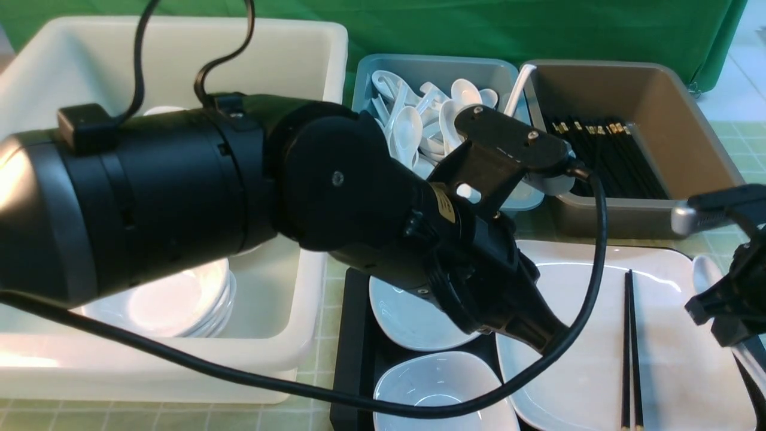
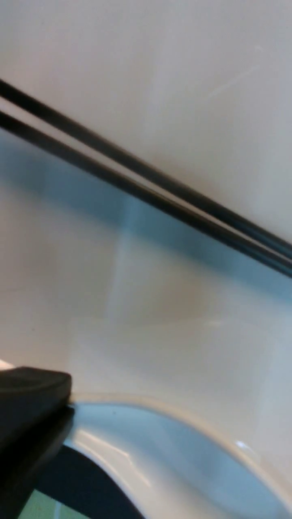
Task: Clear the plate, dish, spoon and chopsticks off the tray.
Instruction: Use the right arm to grab a soup spoon from the plate, then use the right arm to put the soup spoon into the small storage box in the middle
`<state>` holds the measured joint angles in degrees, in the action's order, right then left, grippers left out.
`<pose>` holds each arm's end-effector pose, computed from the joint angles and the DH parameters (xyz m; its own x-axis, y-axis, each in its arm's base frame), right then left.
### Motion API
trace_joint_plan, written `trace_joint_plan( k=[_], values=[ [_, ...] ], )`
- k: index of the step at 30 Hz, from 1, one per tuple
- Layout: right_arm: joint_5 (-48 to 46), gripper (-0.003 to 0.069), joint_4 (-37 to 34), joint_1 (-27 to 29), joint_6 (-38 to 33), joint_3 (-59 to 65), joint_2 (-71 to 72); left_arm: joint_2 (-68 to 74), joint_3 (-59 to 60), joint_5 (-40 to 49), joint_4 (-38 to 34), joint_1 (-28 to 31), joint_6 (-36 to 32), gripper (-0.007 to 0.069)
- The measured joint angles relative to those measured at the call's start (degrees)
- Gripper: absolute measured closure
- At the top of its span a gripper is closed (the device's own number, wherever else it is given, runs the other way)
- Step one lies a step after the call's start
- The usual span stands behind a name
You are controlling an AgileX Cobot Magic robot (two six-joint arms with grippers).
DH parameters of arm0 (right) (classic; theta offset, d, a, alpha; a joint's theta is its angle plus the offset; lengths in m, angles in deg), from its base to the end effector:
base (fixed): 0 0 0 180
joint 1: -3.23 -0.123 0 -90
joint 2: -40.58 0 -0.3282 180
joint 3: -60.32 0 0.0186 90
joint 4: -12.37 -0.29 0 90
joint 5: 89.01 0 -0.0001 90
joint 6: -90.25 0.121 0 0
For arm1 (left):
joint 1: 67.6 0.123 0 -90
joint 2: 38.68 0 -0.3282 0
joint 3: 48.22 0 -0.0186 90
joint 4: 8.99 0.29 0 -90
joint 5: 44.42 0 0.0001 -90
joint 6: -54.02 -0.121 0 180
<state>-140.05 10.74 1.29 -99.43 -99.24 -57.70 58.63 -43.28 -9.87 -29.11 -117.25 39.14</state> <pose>0.3317 0.0139 0.2057 -0.9666 -0.1833 -0.1792 -0.1853 0.9827 -0.0053 0.2492 -0.3299 0.3210 -0.4865 0.5222 -0.7004 0.8208 0.5478 -0.1617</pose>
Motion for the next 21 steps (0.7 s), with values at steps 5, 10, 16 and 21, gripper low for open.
trace_joint_plan(
  k=[5, 10, 16, 21],
  values=[
    [-0.98, 0.0645, -4.97, 0.00, -1.72, 0.00, 0.85, 0.00, -0.04, -1.51, 1.24, 0.00, 0.35, 0.0643],
    [-4.26, 0.0645, -9.92, -0.73, -3.79, -2.71, 2.50, 0.00, -2.44, -0.40, 4.31, 4.15, 7.14, 0.0643],
    [-6.46, 0.0645, -15.90, -4.38, -6.08, -14.35, 4.81, 0.00, -6.12, 0.75, 4.90, 14.07, 8.58, 0.0643],
    [-5.40, 0.0645, -18.03, -7.25, -7.26, -25.46, 1.88, 0.00, -7.34, 0.63, 4.96, 19.79, 8.64, 0.0643]
  ],
)
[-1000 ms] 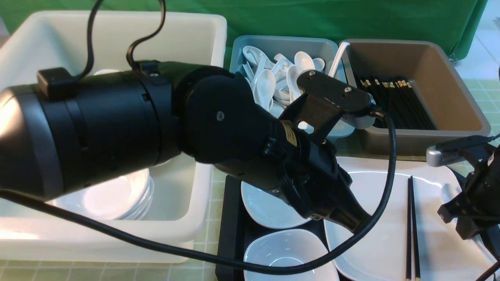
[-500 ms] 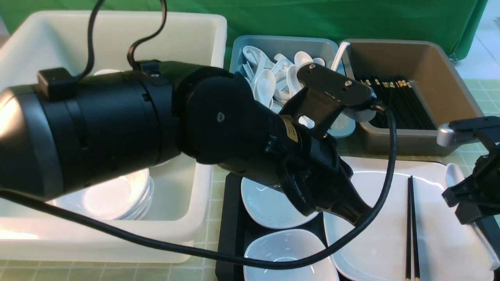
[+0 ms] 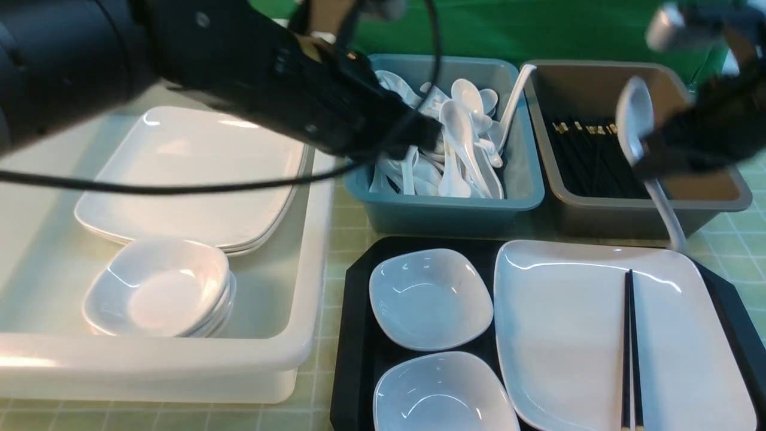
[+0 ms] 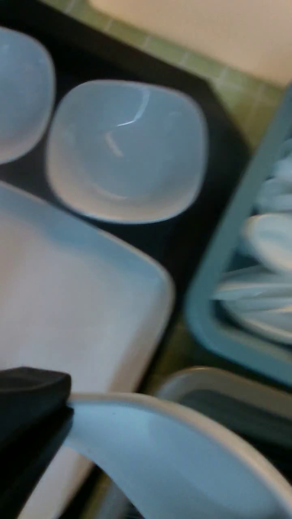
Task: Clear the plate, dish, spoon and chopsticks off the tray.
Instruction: Use the right arm to put the soup spoon into the small storage box in the middle
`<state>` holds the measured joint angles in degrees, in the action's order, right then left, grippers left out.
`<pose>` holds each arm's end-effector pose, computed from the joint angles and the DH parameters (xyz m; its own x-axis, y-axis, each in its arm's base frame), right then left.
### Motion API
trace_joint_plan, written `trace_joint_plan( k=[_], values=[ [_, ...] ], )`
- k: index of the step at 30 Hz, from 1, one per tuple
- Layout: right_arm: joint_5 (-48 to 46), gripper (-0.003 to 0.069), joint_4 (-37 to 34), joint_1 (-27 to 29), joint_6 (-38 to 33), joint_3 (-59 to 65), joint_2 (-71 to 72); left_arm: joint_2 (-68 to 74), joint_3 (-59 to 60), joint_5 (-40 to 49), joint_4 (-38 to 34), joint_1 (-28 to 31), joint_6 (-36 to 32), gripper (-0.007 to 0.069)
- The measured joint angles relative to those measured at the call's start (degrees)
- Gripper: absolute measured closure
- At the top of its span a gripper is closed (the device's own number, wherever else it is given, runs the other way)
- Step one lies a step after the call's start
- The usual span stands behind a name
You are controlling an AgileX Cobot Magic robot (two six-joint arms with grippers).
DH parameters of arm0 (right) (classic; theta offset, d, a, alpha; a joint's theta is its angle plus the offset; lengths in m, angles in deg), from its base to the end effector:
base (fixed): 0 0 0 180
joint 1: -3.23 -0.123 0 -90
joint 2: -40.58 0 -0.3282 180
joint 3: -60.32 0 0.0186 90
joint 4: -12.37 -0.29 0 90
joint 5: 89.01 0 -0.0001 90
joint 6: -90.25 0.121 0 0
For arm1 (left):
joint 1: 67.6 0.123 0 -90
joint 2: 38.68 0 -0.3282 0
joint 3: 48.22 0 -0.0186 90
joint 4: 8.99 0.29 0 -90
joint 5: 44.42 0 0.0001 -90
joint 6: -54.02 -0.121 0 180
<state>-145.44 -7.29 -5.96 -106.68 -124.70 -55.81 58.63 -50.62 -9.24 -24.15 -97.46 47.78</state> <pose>0.3810 0.0960 0.3643 -0.7853 -0.2246 -0.5769 -0.3880 0.9047 0.1760 0.3595 -0.2274 0.3667 -0.6088 0.2254 -0.7606 0.5305 0.8286 -0.1789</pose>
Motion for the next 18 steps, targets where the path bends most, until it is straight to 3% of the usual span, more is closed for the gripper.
trace_joint_plan(
  k=[6, 14, 18],
  values=[
    [2.99, 0.0645, -1.28, -3.47, -0.39, -20.92, -15.23, 0.00, -0.11, -6.11, 0.29, 5.56, 0.53, 0.0643],
    [8.40, 0.0640, -7.75, -6.48, 0.32, -37.54, -31.60, 0.00, -0.11, -8.42, 1.22, 5.97, 0.53, 0.0643],
    [9.45, 0.0542, -8.04, -8.04, 0.69, -39.92, -35.79, 0.00, -0.11, -7.03, 1.29, 5.97, 0.53, 0.0643]
  ],
)
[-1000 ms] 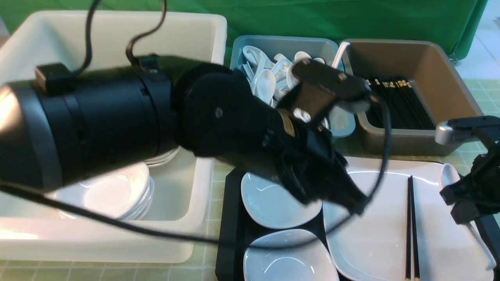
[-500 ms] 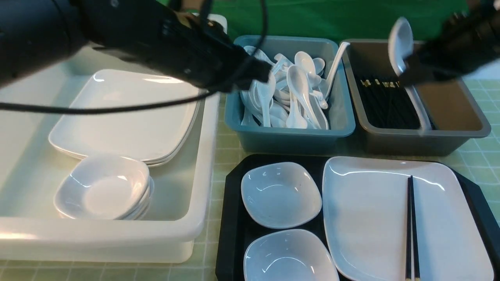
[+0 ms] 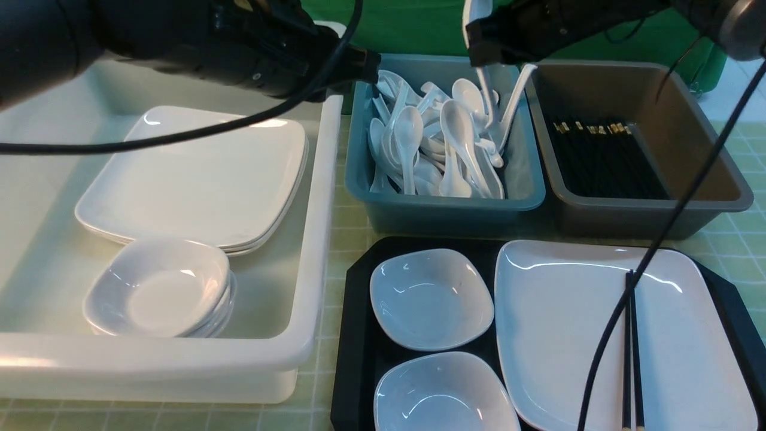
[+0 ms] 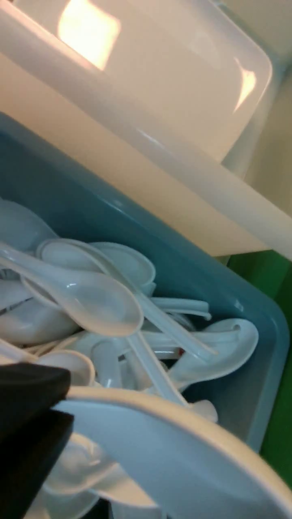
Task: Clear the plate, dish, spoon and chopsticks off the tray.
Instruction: Use the right arm to put the soup spoon into the small storage box in the middle, then use the right arm to grab a pair of chopsticks from the plate
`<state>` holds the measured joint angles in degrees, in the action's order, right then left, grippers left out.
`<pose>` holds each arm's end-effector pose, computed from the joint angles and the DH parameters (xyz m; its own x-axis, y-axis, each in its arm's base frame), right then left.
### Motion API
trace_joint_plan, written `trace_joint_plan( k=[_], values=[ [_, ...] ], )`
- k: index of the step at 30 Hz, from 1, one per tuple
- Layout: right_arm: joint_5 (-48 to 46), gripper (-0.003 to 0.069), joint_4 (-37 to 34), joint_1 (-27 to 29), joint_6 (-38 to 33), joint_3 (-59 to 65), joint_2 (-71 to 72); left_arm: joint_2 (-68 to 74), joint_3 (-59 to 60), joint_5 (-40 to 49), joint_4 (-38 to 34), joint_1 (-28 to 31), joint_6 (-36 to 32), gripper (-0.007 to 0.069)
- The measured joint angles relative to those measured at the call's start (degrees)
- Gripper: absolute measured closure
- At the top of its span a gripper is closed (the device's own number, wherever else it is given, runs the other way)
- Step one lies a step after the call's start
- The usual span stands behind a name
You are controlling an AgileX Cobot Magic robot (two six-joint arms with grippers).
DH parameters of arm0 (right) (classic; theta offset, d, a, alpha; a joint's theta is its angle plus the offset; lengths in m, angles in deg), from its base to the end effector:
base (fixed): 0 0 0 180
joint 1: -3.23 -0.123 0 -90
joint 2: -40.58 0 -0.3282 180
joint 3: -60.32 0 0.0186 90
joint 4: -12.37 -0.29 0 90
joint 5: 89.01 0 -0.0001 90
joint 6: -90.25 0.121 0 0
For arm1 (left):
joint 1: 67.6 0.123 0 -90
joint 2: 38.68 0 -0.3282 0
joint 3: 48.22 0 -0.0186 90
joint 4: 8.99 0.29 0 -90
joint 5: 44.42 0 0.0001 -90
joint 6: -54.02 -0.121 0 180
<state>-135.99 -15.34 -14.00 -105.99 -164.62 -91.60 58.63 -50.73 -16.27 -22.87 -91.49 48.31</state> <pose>0.5564 0.2157 0.3244 -0.6539 -0.1431 -0.7429 -0.4859 0.8321 0.2674 0.3912 -0.1883 0.3786 -0.5408 0.1150 -0.8332 0.4307 0.8887 -0.1569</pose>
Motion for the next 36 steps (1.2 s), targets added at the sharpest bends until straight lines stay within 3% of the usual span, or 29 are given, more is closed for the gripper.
trace_joint_plan(
  k=[5, 6, 8, 10, 12, 13, 15, 19, 21, 24, 26, 27, 30, 36],
  values=[
    [-1.96, 0.0327, 0.09, -0.63, 1.24, -0.16, -0.73, 0.00, 0.00, 3.26, 0.00, 0.00, 0.00, 0.0643],
    [-6.01, 0.0255, 0.09, -0.52, 1.71, -1.04, -0.30, 0.00, 0.00, 4.32, 0.00, 0.00, 0.00, 0.0643],
    [-10.81, 0.0240, 0.50, -0.26, 1.72, -1.89, 0.36, -0.21, 0.00, 5.39, -0.34, 0.00, -0.28, 0.0643],
    [-19.44, 0.0310, 3.67, 0.23, 3.60, -2.78, 2.89, -0.99, 0.00, 8.39, -2.12, -0.15, -3.40, 0.0643],
    [-21.21, 0.0453, 8.95, 0.75, 6.65, -1.41, 6.97, -1.92, 0.00, 11.31, -4.34, -1.11, -6.45, 0.0643],
    [-21.26, 0.0469, 9.53, 0.76, 6.86, -1.14, 7.46, -1.99, 0.00, 11.67, -4.53, -1.11, -6.45, 0.0643],
    [-21.61, 0.0613, 16.19, 1.19, 9.19, 4.61, 15.43, -2.64, 0.00, 17.86, -5.94, -3.93, -10.12, 0.0643],
    [-21.80, 0.0614, 20.54, 1.20, 10.56, 16.45, 25.71, -2.64, 0.36, 22.60, -5.82, -8.71, -11.54, 0.0643],
    [-21.23, 0.0554, 22.32, 1.20, 12.49, 26.70, 31.66, -2.71, 1.36, 23.16, -5.71, -11.75, -11.98, 0.0643],
    [-16.48, 0.0408, 23.68, 1.20, 15.55, 41.82, 36.66, -2.71, 3.57, 22.07, -5.28, -15.23, -12.23, 0.0643],
    [-14.52, 0.0363, 23.94, 1.25, 16.25, 45.60, 37.19, -2.71, 4.33, 21.38, -5.13, -16.17, -12.23, 0.0643],
    [-10.23, 0.0272, 24.81, 1.25, 18.59, 52.26, 37.38, -2.71, 5.27, 20.79, -4.99, -16.80, -12.23, 0.0643],
    [-2.32, 0.0158, 26.24, 1.25, 21.90, 60.58, 35.81, -2.51, 6.25, 20.37, -4.67, -17.20, -12.30, 0.0643],
    [4.33, 0.0109, 28.72, 1.25, 25.91, 64.98, 29.67, -1.86, 6.42, 20.19, -3.22, -17.20, -11.73, 0.0643]
  ],
)
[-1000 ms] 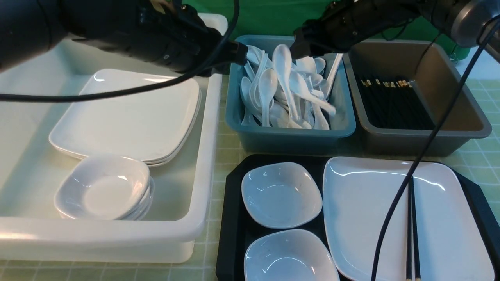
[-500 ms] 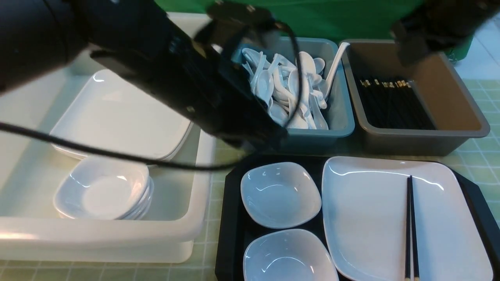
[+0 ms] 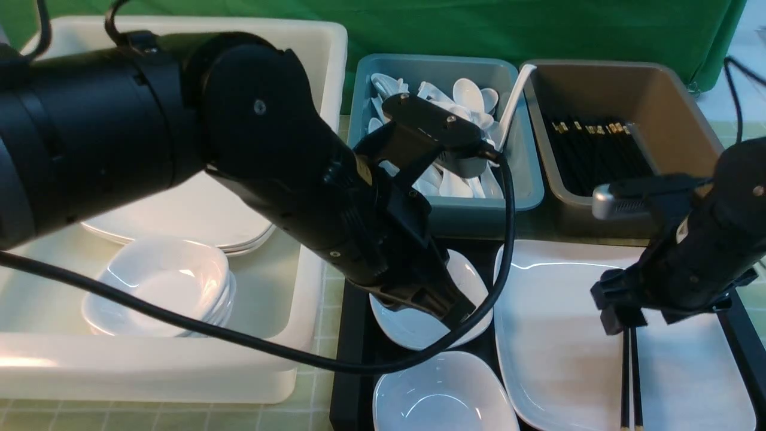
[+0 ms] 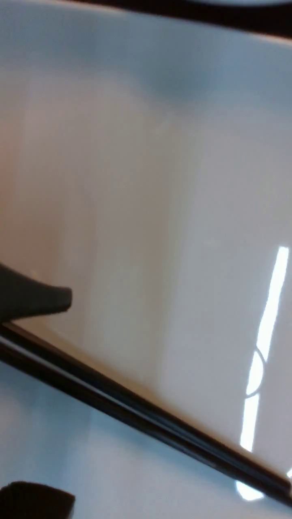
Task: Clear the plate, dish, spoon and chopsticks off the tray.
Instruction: Use the right arm to grab a pair of chopsticks from the plate
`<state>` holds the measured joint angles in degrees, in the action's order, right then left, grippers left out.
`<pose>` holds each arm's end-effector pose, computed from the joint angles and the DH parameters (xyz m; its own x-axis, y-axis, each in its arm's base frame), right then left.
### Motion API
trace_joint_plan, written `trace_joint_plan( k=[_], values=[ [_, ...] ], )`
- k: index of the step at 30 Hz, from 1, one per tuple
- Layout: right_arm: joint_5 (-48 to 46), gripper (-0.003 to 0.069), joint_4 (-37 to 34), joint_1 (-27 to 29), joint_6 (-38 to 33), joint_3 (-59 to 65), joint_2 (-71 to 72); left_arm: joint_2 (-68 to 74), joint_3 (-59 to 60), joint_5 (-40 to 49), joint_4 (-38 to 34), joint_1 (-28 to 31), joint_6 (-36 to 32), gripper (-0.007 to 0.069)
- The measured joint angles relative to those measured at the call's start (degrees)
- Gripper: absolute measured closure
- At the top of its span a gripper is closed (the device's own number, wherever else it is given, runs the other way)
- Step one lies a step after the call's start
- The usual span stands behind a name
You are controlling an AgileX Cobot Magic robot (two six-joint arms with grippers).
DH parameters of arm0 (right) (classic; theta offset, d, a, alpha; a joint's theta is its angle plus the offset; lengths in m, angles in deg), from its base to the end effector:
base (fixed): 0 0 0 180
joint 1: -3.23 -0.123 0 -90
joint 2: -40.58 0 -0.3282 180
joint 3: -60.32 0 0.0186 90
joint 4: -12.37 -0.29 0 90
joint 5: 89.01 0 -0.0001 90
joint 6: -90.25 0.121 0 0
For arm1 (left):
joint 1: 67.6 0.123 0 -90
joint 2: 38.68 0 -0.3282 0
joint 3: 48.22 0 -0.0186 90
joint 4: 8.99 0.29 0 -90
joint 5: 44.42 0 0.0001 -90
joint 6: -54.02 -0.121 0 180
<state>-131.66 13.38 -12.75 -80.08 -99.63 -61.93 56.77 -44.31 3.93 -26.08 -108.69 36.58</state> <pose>0.3429 0.0967 0.1860 -0.9605 -0.1136 -0.2541 -0.1248 0.9918 0.0282 0.2731 -0.2734 0.3225 -0.5494 0.6120 -0.5689 0.7933 0.5958 -0.1252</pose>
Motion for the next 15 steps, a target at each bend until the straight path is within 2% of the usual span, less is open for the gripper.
trace_joint_plan(
  k=[6, 8, 9, 11, 12, 13, 14, 15],
  values=[
    [1.06, 0.0110, 0.09, 0.00, 1.39, -0.09, -5.60, 0.00, 0.00, 0.00, 0.81, 0.00, 0.47, 0.0643],
    [1.14, 0.0150, -0.31, 0.00, 1.15, -0.35, -5.80, 0.00, 0.00, 0.00, 0.87, 0.00, 0.60, 0.0643],
    [1.14, 0.0204, -1.01, 0.00, 0.92, -0.40, -5.80, 0.00, 0.00, 0.00, 0.87, 0.00, 0.69, 0.0643],
    [1.25, 0.0359, -1.01, -0.06, 0.46, -0.40, -5.80, 0.00, 0.00, 0.00, 0.87, 0.00, 0.74, 0.0643],
    [1.12, 0.0461, -1.01, -0.06, 0.06, -0.40, -5.69, 0.00, 0.00, 0.00, 0.87, 0.00, 0.89, 0.0643],
    [0.96, 0.0526, -1.01, -0.06, -0.13, -0.40, -5.62, 0.00, 0.00, 0.00, 0.87, 0.00, 0.89, 0.0643],
    [0.55, 0.0570, -1.01, -0.06, -0.28, -0.40, -5.41, 0.00, 0.00, 0.00, 0.87, 0.00, 0.89, 0.0643],
    [0.14, 0.0571, -1.01, -0.06, -0.43, -0.40, -5.17, 0.00, 0.00, 0.00, 0.87, 0.00, 0.89, 0.0643]
  ],
)
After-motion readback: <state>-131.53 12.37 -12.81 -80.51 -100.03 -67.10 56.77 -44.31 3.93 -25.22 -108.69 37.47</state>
